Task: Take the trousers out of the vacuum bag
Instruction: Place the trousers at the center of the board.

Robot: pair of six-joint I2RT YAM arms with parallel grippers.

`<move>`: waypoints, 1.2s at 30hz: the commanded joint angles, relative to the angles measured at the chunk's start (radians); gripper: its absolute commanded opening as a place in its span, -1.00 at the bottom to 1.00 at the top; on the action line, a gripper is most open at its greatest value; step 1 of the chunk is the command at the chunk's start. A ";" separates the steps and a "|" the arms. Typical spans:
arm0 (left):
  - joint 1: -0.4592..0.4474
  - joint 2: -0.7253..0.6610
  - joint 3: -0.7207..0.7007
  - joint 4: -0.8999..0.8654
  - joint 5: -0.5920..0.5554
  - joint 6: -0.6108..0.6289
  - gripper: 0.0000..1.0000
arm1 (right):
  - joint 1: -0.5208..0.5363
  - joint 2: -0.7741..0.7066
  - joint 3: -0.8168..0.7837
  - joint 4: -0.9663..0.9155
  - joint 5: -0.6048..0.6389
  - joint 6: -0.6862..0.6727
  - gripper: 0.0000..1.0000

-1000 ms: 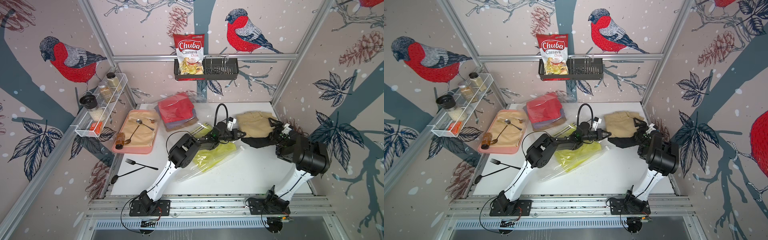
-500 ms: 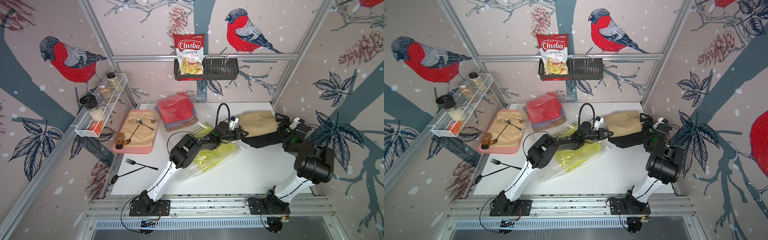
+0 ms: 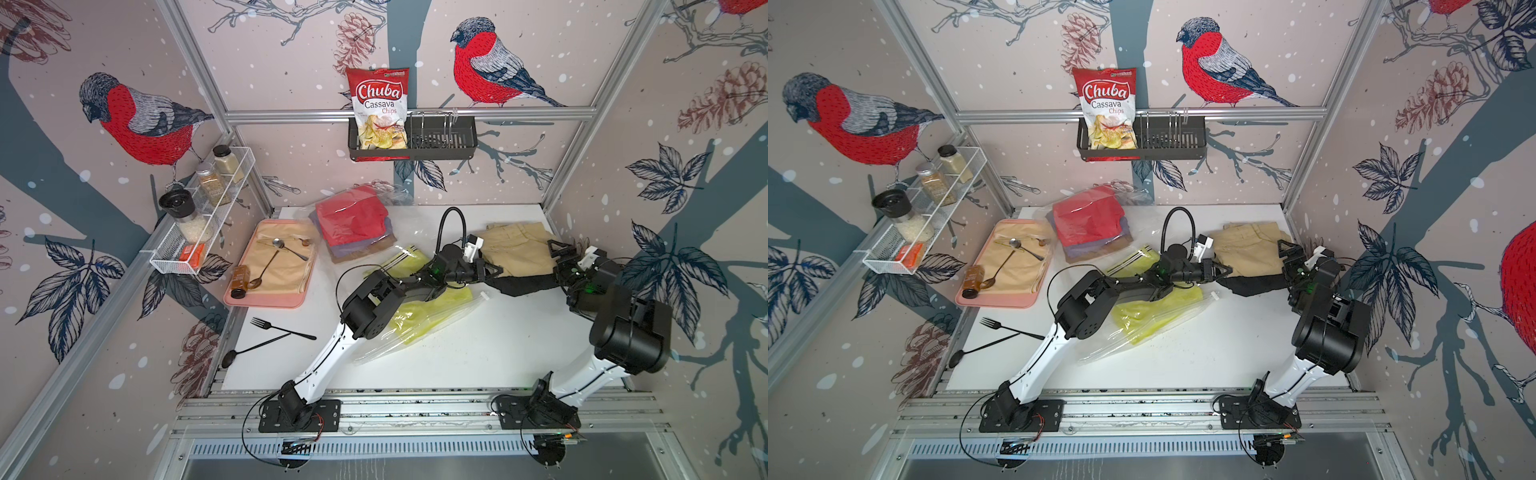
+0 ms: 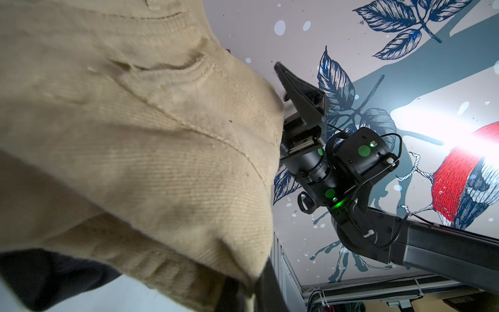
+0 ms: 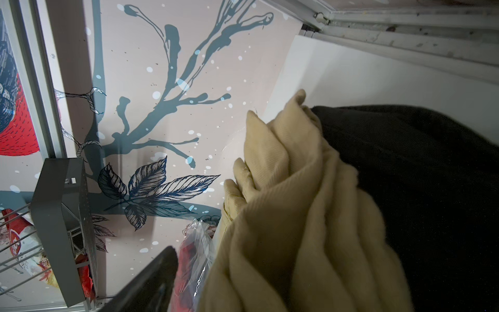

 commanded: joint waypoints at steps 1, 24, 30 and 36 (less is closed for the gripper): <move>-0.004 -0.007 0.000 0.042 0.037 0.003 -1.00 | -0.001 0.015 -0.006 0.007 -0.054 -0.022 0.53; 0.053 0.000 0.101 -0.044 0.034 0.033 -1.00 | 0.118 0.006 0.353 -0.378 0.076 -0.293 -0.99; 0.053 -0.001 0.076 -0.030 0.040 0.024 -1.00 | 0.124 0.002 0.449 -0.534 0.161 -0.445 -1.00; 0.056 -0.010 0.062 -0.042 0.034 0.035 -1.00 | 0.140 -0.041 0.374 -0.562 0.133 -0.493 -1.00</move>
